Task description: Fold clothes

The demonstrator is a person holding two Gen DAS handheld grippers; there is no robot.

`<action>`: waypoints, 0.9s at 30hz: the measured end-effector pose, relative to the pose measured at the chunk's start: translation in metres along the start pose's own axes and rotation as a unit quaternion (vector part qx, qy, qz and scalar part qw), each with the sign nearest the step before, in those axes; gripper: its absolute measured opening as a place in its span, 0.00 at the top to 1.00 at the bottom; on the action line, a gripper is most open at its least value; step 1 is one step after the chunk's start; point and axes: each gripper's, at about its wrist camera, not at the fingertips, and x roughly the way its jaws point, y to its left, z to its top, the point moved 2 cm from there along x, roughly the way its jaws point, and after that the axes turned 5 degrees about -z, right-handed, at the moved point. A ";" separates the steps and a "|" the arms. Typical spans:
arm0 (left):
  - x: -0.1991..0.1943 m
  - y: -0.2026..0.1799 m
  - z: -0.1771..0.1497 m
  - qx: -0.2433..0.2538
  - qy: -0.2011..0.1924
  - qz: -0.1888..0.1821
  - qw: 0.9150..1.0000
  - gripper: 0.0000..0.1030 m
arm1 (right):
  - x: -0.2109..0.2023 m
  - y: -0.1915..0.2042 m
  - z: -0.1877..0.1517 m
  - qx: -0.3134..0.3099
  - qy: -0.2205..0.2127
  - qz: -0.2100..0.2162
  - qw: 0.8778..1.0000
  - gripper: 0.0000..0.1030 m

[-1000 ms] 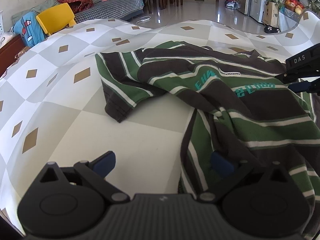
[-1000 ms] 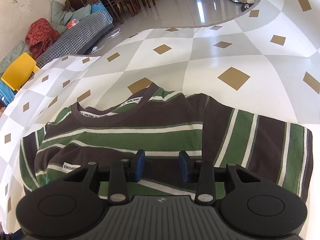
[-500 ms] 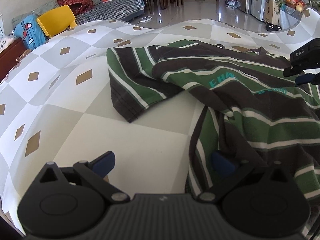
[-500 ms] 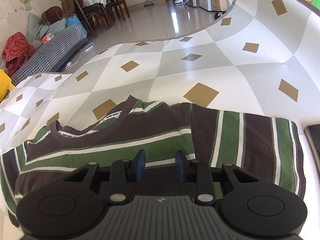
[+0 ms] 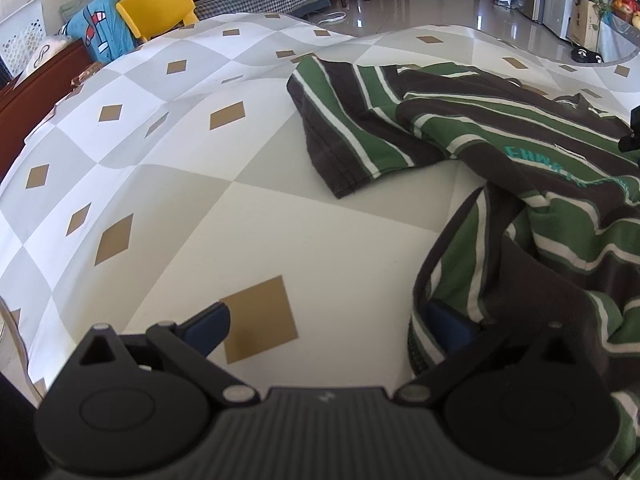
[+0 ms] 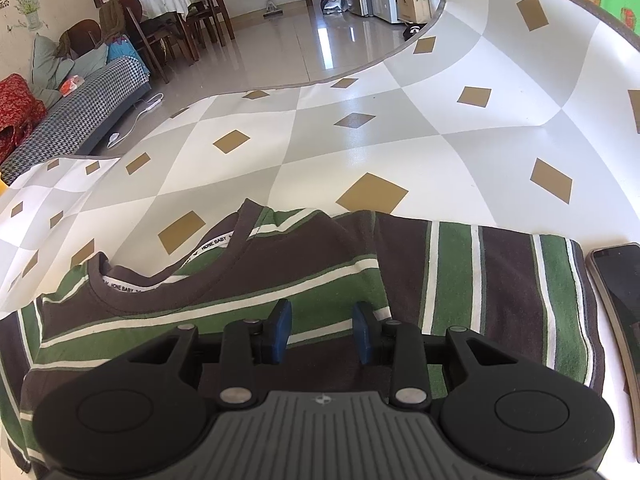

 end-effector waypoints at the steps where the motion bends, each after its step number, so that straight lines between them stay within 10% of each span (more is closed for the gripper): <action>1: -0.001 0.003 -0.001 -0.006 0.006 -0.001 1.000 0.00 | -0.001 0.001 0.000 -0.002 0.003 0.004 1.000 0.68; 27: -0.012 0.002 -0.005 -0.026 -0.030 -0.029 0.999 0.00 | -0.096 0.103 -0.076 -0.175 0.033 0.223 0.958 0.66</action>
